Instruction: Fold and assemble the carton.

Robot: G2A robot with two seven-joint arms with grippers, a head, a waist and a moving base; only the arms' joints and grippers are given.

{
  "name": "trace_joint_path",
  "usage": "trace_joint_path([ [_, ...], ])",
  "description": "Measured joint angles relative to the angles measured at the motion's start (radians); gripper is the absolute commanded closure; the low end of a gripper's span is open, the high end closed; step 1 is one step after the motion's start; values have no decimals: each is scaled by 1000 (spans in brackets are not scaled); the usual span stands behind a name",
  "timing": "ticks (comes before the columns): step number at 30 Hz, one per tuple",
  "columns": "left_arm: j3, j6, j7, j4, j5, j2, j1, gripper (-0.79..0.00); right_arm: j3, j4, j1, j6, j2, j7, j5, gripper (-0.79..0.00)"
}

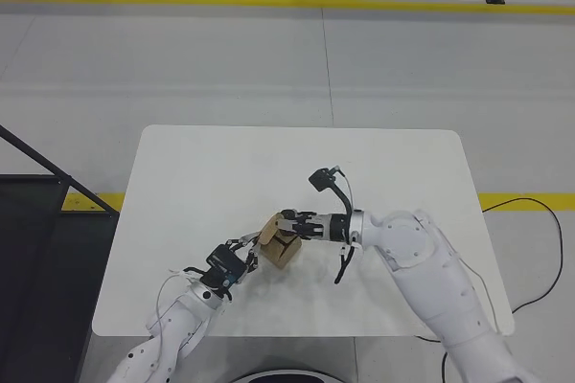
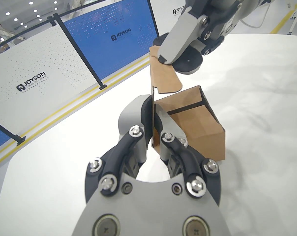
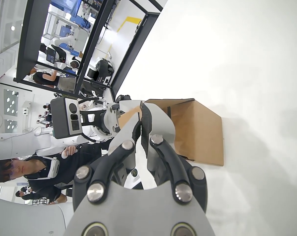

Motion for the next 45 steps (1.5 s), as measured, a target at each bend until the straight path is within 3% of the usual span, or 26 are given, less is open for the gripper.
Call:
trace_joint_path([
  [1, -1, -2, 1, 0, 0, 0, 0, -129, -2, 5, 3, -6, 0, 2, 4, 0],
  [2, -1, -2, 2, 0, 0, 0, 1, -166, -2, 9, 4, -12, 0, 2, 8, 0],
  [6, -4, -6, 7, -4, 3, 0, 5, -289, -4, 36, 11, -49, 0, 5, 29, 0],
  [10, -8, -11, 10, -12, 8, 0, 11, -357, -8, 64, 19, -83, 0, 15, 55, 0],
  [20, -42, -82, 44, -35, -26, 6, 32, -360, -13, 112, 33, -122, 1, 17, 86, 0],
  [31, -175, -343, 115, -53, -225, 30, 70, -357, -15, 132, 38, -136, 4, 11, 98, 0],
  [36, -184, -382, 42, -44, -317, 29, 50, -360, -17, 135, 38, -141, 5, 9, 102, 0],
  [45, -105, -357, -111, 19, -355, 13, -55, -363, -18, 146, 36, -173, 8, 2, 110, 0],
])
